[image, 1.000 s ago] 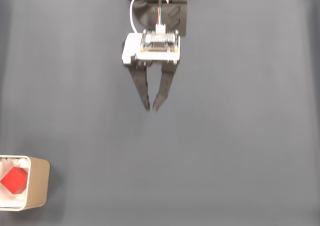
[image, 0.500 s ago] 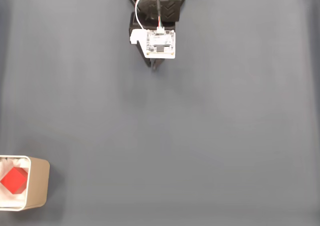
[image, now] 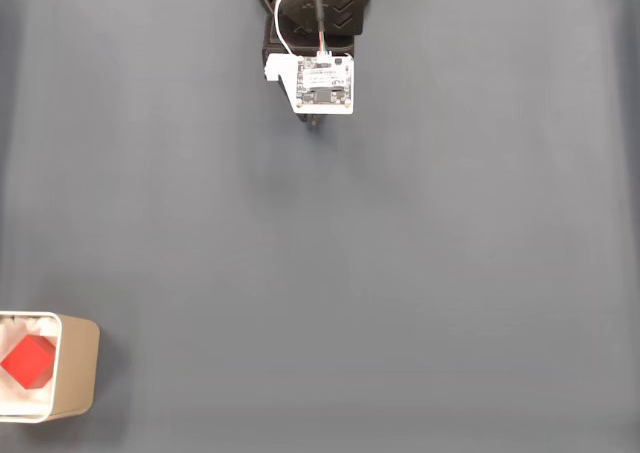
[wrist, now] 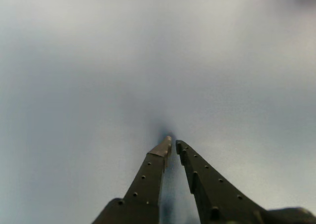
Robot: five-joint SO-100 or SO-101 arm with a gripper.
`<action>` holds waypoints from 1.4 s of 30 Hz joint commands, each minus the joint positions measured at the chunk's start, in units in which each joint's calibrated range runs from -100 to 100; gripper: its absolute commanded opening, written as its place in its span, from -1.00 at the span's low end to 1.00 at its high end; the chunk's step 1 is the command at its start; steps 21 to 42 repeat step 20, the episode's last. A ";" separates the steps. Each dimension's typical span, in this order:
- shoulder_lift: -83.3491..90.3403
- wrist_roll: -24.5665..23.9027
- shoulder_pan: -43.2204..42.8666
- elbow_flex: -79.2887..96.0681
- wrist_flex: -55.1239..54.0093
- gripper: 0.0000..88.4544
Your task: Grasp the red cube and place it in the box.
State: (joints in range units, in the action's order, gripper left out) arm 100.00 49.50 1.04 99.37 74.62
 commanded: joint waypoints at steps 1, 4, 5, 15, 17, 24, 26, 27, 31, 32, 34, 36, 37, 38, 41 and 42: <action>-0.17 -0.68 -0.12 0.45 1.28 -1.00; -0.09 -0.49 -0.04 0.45 1.20 -1.00; -0.09 -0.10 0.03 0.45 1.28 -1.00; -0.09 -0.10 -0.12 0.45 1.28 -1.00; -0.09 -0.10 -0.12 0.45 1.28 -1.00; -0.09 -0.10 -0.12 0.45 1.28 -1.00; -0.09 -0.10 -0.12 0.45 1.28 -1.00; -0.09 -0.10 -0.12 0.45 1.28 -1.00; -0.09 -0.10 -0.12 0.45 1.28 -1.00; -0.09 -0.10 -0.12 0.45 1.28 -1.00; -0.09 -0.10 -0.12 0.45 1.28 -1.00; -0.09 -0.10 -0.12 0.45 1.28 -1.00; -0.09 -0.10 -0.12 0.45 1.28 -1.00; -0.09 -0.10 -0.12 0.45 1.28 -1.00; -0.09 -0.10 -0.12 0.45 1.28 -1.00; -0.09 -0.10 -0.12 0.45 1.28 -1.00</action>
